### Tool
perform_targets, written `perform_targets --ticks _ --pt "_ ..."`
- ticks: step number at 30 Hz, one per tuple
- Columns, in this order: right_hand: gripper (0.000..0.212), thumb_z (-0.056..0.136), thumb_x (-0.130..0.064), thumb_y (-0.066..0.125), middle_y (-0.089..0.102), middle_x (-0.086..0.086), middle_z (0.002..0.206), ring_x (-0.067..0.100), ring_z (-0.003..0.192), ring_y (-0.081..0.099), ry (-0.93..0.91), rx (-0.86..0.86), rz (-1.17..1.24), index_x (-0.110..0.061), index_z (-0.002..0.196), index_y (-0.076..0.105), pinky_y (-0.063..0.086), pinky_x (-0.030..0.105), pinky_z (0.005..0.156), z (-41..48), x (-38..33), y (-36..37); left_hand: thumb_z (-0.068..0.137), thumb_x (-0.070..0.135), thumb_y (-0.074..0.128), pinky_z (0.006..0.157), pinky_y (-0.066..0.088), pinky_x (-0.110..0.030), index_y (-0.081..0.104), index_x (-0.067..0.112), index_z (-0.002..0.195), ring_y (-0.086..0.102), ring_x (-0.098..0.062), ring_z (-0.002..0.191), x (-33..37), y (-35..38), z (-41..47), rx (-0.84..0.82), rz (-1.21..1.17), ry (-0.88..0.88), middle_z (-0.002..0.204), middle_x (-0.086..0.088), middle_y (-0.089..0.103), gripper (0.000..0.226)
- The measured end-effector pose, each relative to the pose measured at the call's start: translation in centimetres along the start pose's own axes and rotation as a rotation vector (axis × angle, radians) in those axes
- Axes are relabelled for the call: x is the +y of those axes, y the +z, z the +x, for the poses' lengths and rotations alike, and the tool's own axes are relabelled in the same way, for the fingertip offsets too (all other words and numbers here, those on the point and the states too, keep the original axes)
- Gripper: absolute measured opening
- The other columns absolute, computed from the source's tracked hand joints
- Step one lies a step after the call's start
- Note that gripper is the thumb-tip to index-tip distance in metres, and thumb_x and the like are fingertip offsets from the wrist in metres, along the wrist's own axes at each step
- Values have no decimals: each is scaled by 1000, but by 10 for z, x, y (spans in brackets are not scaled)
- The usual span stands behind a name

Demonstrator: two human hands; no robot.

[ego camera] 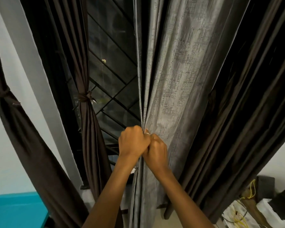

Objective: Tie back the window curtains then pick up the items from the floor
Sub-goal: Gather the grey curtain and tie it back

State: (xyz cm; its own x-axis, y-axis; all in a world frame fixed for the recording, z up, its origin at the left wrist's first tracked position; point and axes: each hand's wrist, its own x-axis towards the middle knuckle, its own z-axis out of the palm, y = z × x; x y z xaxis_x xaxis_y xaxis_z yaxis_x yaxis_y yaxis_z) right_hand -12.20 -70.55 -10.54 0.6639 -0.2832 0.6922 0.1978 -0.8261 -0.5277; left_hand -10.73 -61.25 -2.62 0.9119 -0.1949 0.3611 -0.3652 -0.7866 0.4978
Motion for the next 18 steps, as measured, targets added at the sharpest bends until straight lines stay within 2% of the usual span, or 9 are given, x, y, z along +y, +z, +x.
perform_targets --ticks 3,5,8,9,11,14,18 --pt "36 102 -15 61 48 -5 63 7 48 43 2 9 23 -9 66 58 26 11 43 -1 3 -2 99 33 50 60 39 -33 53 11 67 63 -31 74 2 0 -1 -8 16 7 68 -4 53 39" --pt "32 101 -11 61 53 -2 65 6 51 46 -19 -45 54 -10 69 61 28 10 46 3 11 -4 99 30 50 60 38 -32 53 11 68 63 -31 75 2 -1 0 2 25 16 72 -8 60 37" --pt "10 94 -9 66 67 -6 77 4 69 55 -54 -304 144 -14 90 74 40 14 63 12 30 -12 100 29 49 60 39 -33 57 11 69 65 -33 78 -4 1 5 22 8 8 79 -11 66 36" --pt "10 92 -15 70 70 -8 84 3 76 59 -38 -373 158 -16 99 77 44 14 71 16 36 -16 100 30 49 60 39 -33 59 11 70 66 -34 78 -7 2 7 25 3 5 80 -12 67 37" --pt "24 89 -24 77 73 -6 98 6 89 65 99 -428 176 -15 112 76 52 20 83 22 49 -22 99 30 49 60 39 -33 57 13 67 65 -36 78 -12 3 10 29 2 8 79 -14 68 37" --pt "25 91 -24 76 74 -3 101 11 92 68 280 -303 184 -12 113 76 55 27 87 38 70 -33 101 33 48 59 39 -33 51 14 63 64 -35 73 -15 5 12 39 -12 13 74 -12 65 42" --pt "26 94 -23 72 77 1 105 12 93 69 394 -103 96 -11 117 74 52 24 88 68 96 -51 101 33 48 56 37 -30 54 11 62 56 -25 60 -15 9 15 36 -23 8 62 -3 55 46"
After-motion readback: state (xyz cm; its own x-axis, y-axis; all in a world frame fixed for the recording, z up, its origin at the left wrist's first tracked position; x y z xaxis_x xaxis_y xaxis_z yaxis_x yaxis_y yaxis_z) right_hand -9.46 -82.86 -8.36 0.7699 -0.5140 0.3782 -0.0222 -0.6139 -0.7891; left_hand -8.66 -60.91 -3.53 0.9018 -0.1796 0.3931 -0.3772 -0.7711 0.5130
